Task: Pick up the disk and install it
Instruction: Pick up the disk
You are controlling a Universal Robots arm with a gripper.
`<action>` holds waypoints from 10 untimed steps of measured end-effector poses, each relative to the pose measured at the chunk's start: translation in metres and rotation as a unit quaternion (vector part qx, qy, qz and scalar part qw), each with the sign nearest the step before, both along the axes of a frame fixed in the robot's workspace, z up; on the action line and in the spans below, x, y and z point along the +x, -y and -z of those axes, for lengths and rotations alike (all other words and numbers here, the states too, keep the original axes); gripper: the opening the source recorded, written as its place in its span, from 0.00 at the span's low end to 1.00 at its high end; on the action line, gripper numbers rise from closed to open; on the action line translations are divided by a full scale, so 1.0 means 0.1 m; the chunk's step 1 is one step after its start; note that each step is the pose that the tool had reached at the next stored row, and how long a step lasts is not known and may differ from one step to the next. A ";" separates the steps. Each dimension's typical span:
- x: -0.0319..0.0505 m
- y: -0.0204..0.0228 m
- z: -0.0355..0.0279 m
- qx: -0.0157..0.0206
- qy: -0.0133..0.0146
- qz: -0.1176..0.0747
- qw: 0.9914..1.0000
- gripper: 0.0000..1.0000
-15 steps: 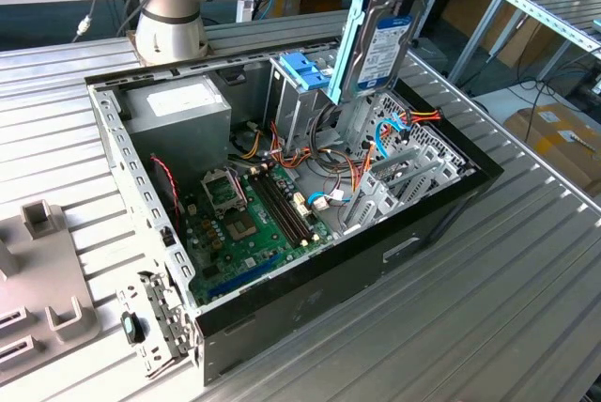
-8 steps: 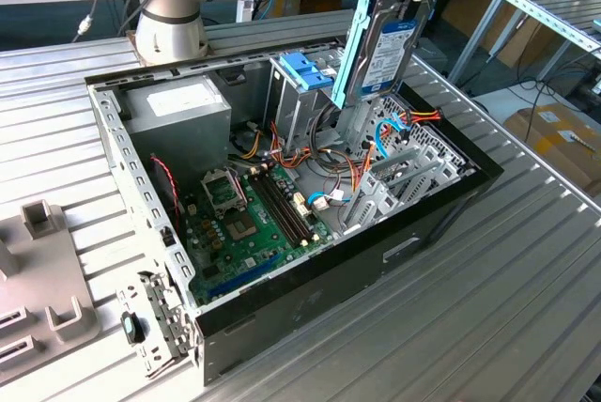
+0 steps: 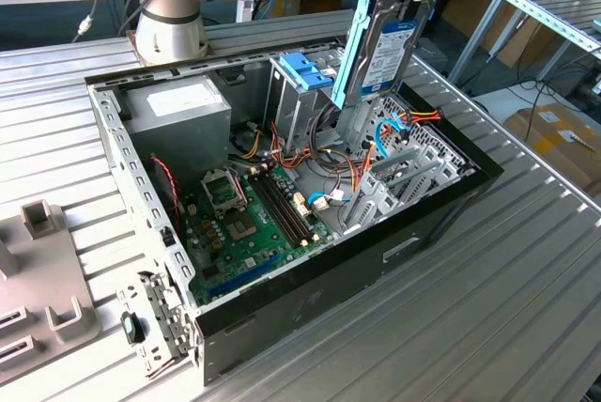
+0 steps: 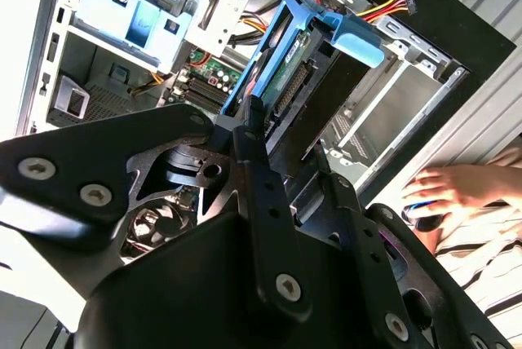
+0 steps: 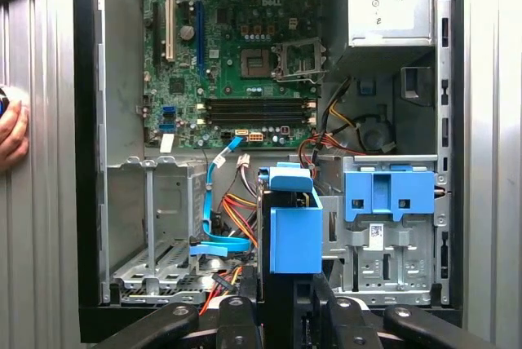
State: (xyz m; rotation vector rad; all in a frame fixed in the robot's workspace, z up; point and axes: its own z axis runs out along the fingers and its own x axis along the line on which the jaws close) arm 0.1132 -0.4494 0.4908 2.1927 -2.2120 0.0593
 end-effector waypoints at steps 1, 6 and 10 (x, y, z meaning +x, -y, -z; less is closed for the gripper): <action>0.000 0.000 -0.004 0.000 0.000 0.000 1.000 0.35; 0.000 0.000 -0.088 0.000 0.000 0.000 1.000 0.35; 0.000 0.000 -0.123 0.000 0.000 0.000 1.000 0.35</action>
